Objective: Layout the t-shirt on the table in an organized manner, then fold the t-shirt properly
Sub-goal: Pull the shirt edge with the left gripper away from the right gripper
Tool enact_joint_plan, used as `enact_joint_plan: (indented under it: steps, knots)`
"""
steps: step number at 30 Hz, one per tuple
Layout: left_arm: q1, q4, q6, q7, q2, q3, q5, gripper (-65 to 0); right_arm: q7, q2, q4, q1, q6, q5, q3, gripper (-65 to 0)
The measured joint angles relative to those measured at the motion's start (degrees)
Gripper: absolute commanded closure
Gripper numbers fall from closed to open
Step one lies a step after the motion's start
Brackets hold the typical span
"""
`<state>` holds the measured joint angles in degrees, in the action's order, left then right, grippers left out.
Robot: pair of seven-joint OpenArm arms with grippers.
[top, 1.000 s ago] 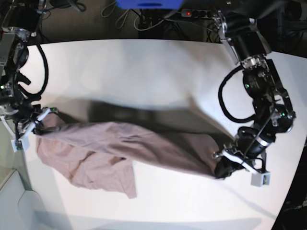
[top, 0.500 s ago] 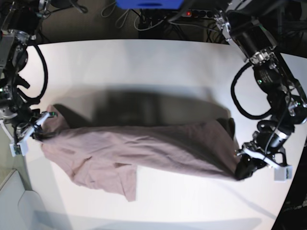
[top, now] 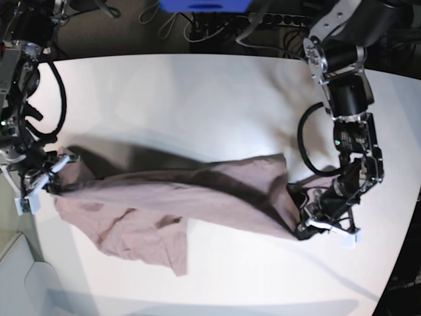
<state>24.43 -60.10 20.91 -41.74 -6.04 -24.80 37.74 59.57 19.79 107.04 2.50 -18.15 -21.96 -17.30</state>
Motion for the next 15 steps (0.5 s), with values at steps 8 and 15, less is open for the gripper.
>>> enact_joint_plan:
  steps: [8,15]
  knots:
    - [1.86,4.13,0.13,2.86,-2.49,0.07,-0.09,-3.2,-0.26,-0.79,-4.66,-0.22,0.0,0.44,0.07,0.0]
    - [1.53,3.78,0.17,3.1,-4.17,0.11,0.37,-37.0,-0.46,-0.87,-4.79,-0.15,0.0,0.24,0.07,0.0]
